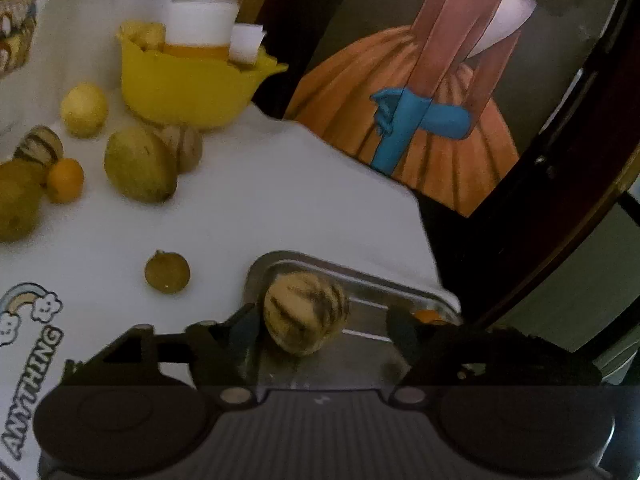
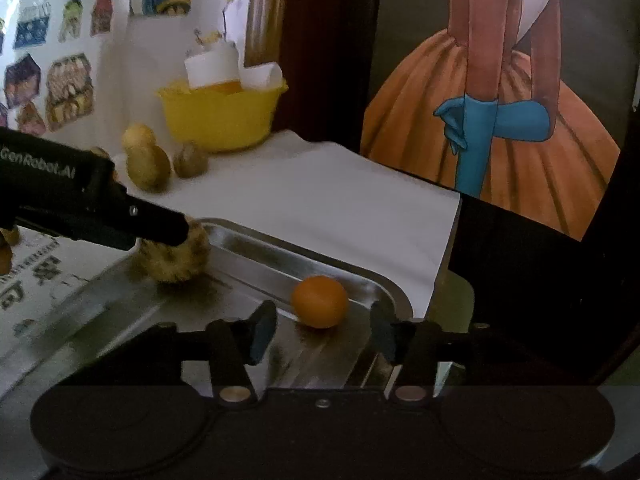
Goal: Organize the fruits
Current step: 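Carry the striped melon onto the metal tray with left tool while right tool releases the orange there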
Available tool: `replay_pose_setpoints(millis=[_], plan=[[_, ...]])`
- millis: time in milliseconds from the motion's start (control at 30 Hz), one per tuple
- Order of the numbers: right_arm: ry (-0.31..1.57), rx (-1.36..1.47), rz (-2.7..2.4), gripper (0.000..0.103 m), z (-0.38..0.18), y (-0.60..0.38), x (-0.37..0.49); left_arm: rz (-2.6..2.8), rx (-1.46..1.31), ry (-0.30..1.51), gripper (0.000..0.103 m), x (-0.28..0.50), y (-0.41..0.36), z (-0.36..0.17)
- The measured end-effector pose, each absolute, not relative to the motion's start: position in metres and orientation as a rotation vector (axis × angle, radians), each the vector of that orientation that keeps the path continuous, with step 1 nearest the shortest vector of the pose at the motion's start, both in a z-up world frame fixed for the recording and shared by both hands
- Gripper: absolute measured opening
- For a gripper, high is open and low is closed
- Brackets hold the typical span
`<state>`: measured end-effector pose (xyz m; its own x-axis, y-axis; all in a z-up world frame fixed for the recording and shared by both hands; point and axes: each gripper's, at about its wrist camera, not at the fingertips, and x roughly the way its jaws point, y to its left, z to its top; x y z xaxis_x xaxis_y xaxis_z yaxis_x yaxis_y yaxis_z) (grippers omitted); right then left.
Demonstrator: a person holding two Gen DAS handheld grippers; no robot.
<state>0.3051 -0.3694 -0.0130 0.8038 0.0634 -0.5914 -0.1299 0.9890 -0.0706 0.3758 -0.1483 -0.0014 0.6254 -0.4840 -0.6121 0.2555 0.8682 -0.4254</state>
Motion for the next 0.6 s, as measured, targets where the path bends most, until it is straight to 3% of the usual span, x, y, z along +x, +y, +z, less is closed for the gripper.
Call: replay_pose_setpoints(millis=[200, 300, 600], plan=[[0.569, -0.103, 0.134, 0.088, 0.014, -0.363, 0.269, -0.420, -0.282, 0.711, 0.099, 0.339, -0.139, 0.024], [0.544, -0.104, 0.158, 0.098, 0.027, -0.359, 0.247, -0.405, -0.276, 0.673, 0.102, 0.315, -0.130, 0.034], [0.553, -0.094, 0.224, 0.102, 0.051, -0.340, 0.179, -0.332, -0.162, 0.578, 0.103, 0.237, -0.108, 0.055]])
